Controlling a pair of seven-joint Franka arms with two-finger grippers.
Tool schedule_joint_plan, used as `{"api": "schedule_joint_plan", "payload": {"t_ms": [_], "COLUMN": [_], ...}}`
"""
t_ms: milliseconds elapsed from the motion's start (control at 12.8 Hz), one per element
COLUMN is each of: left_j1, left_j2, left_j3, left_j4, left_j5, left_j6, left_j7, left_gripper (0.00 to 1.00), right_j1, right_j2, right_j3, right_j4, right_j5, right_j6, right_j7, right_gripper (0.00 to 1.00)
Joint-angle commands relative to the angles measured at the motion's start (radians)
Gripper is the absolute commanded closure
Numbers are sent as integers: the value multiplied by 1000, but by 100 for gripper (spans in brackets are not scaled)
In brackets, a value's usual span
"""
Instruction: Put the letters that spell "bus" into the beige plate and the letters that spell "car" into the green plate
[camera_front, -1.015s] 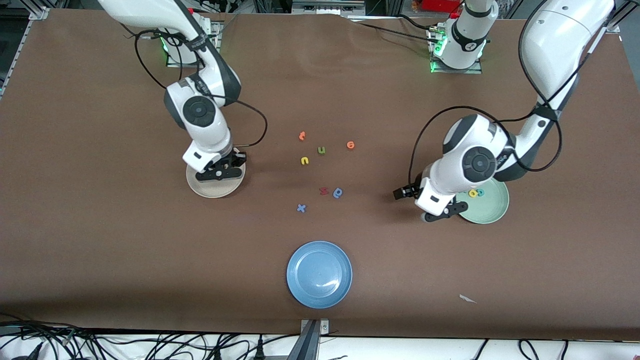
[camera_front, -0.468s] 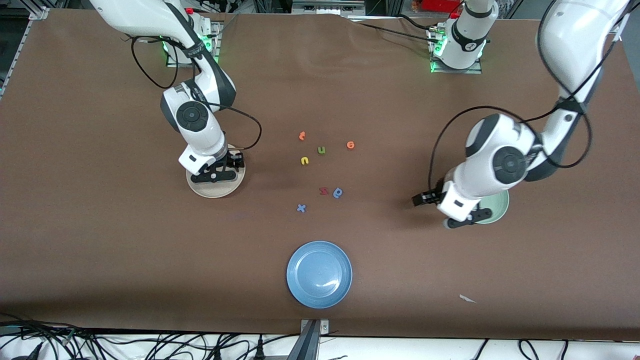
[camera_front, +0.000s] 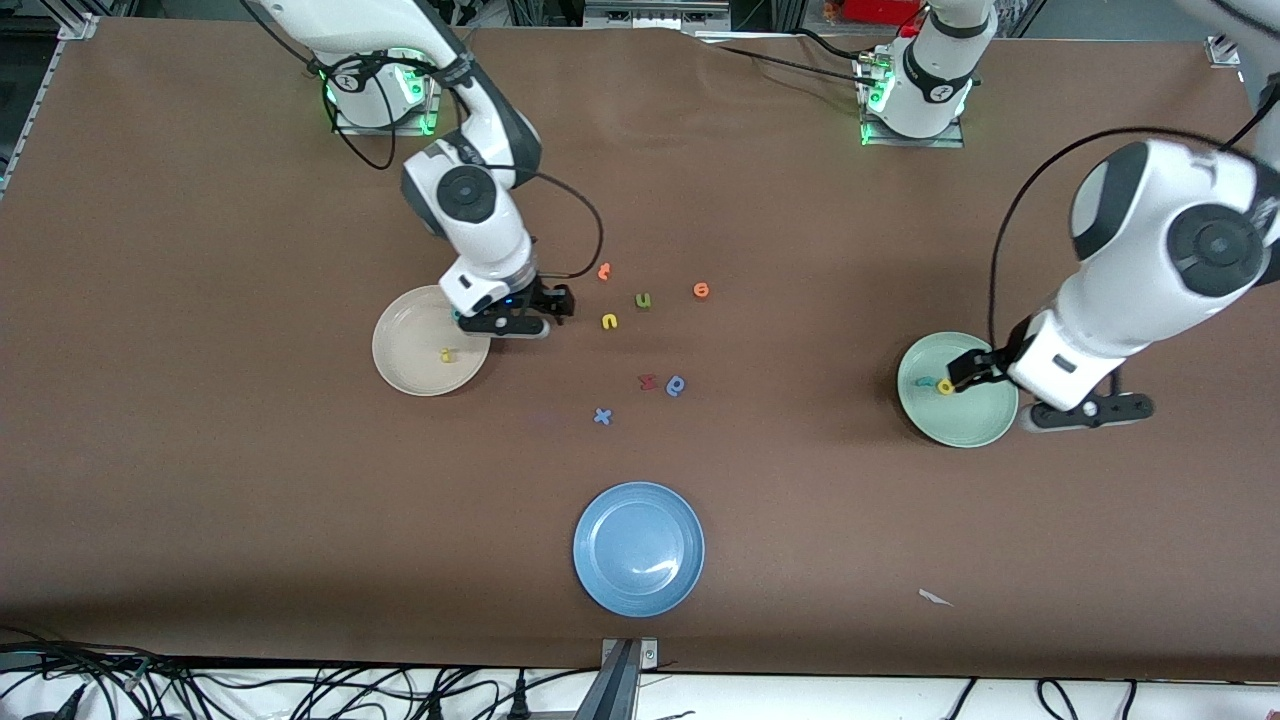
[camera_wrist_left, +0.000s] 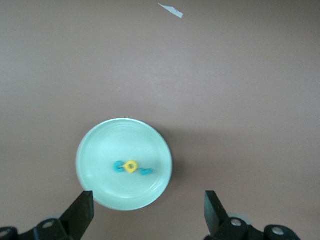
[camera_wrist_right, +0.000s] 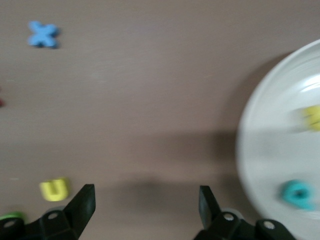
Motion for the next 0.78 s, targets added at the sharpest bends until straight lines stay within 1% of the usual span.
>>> {"api": "schedule_joint_plan", "payload": {"t_ms": [0,78,234,468,624,703], "left_j1": [8,10,11,27,72,77], "left_j2": [-19,-19,-19,-19,-19,-19], "left_j3": [-3,-3,-5,-6,-6,-5], "left_j4": [125,175,238,278,315,327], "left_j5": [-12,-14,-14,-26,-104,-112], "left_j6": [-182,-248,-339,-394,-429,-431], "left_j7": [122,157,188,199,259,260], "left_gripper": [1,1,0,0,0,0], "right_j1": [72,95,132,155,166,169], "right_j2": [112,144,184,204,221,228], "right_j3": [-6,-6,-10,-14,-16,-17], "right_j4": [99,131,181,194,192,192], "right_j5": [11,8,4,-12,-59,-90], "right_j6": [43,54,54,56,56,56], "right_j7": [115,148,194,212,229,238], "right_gripper": [8,8,8,9,12,12]}}
